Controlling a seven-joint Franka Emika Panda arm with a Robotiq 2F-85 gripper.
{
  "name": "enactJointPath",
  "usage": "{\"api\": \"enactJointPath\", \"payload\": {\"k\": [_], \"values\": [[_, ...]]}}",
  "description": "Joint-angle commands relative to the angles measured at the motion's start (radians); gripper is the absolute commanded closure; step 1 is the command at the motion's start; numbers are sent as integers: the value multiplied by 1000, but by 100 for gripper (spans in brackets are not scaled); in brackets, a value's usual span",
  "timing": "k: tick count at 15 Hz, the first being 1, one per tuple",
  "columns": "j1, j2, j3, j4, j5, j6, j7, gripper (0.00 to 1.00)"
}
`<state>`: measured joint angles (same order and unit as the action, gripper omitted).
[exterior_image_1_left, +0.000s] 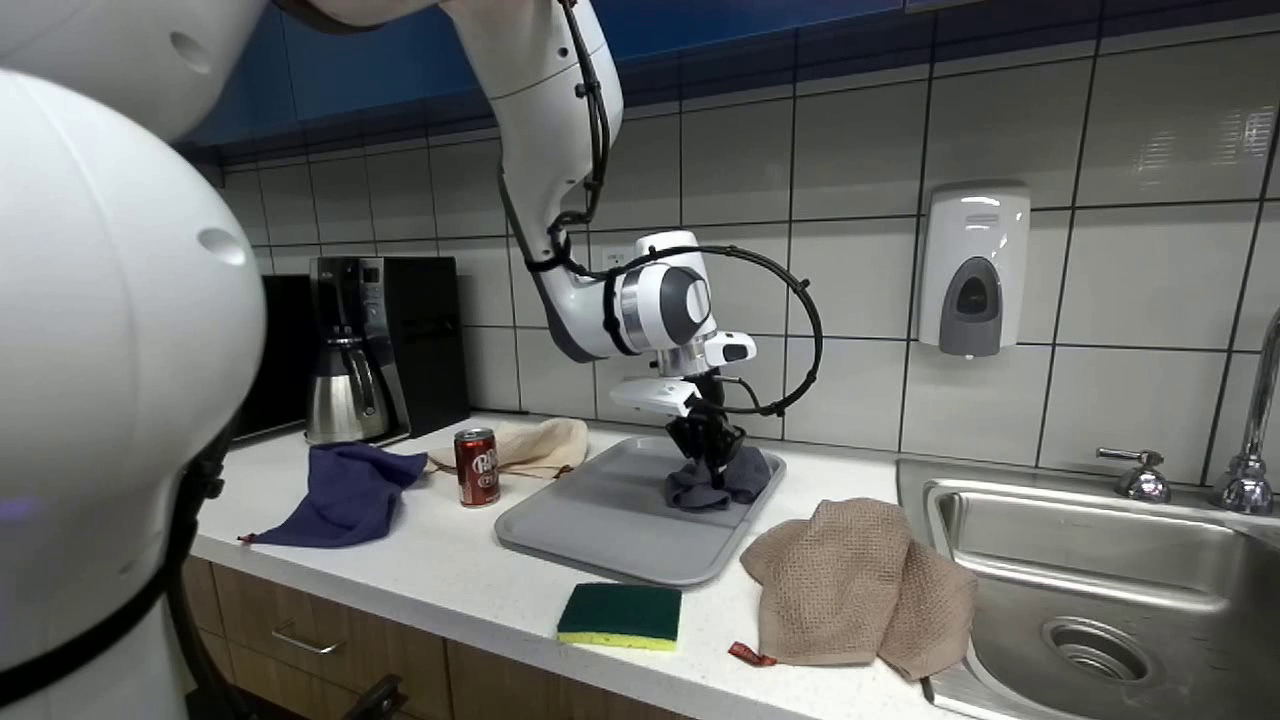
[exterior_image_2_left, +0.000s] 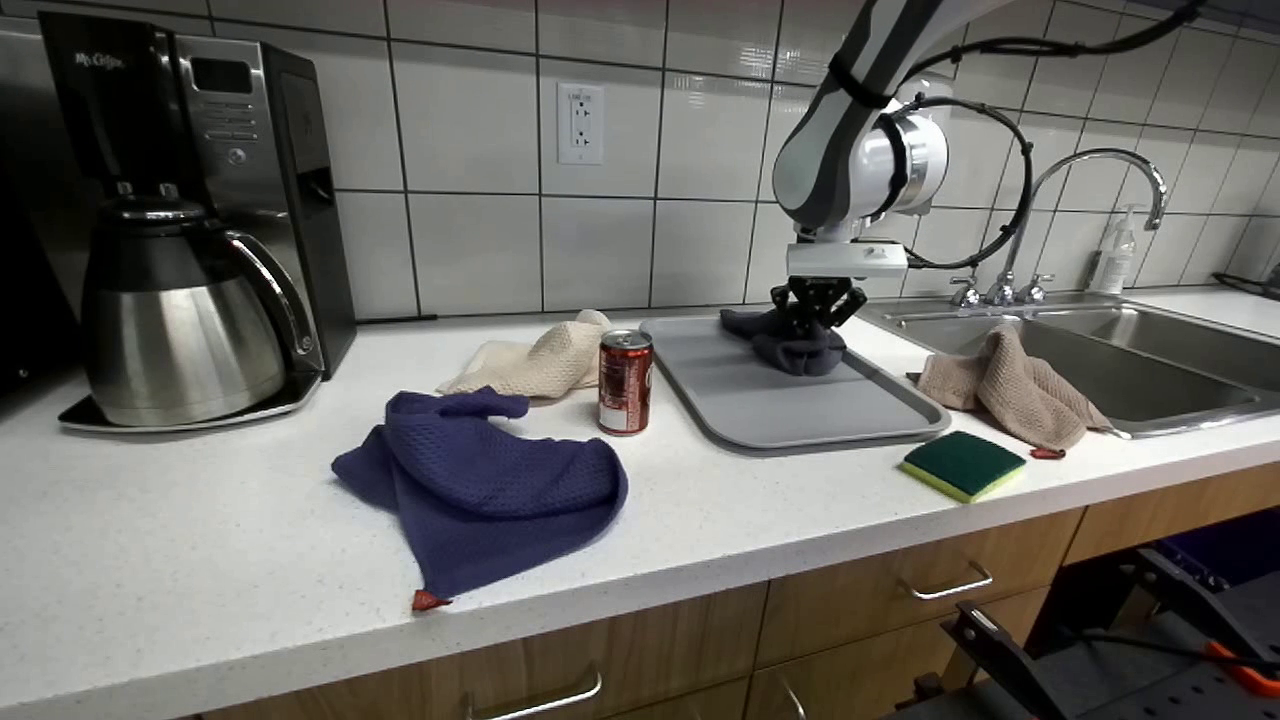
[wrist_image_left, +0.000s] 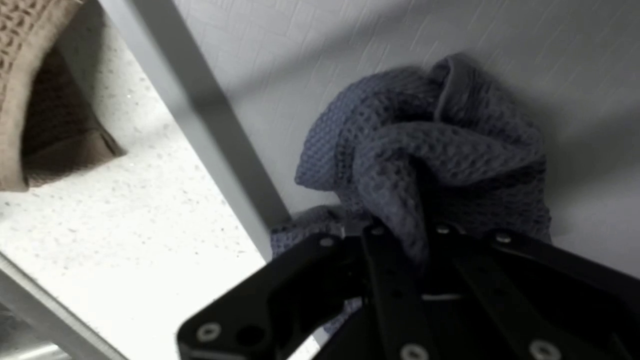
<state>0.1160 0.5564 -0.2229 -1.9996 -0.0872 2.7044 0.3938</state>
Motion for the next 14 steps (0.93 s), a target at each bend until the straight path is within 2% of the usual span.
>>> {"api": "enactJointPath", "payload": {"k": [1,14], "values": [[1,-17,-1,11,2,-27,11,97],[-10,-96,-58,-3,-18,4,24,97]]}}
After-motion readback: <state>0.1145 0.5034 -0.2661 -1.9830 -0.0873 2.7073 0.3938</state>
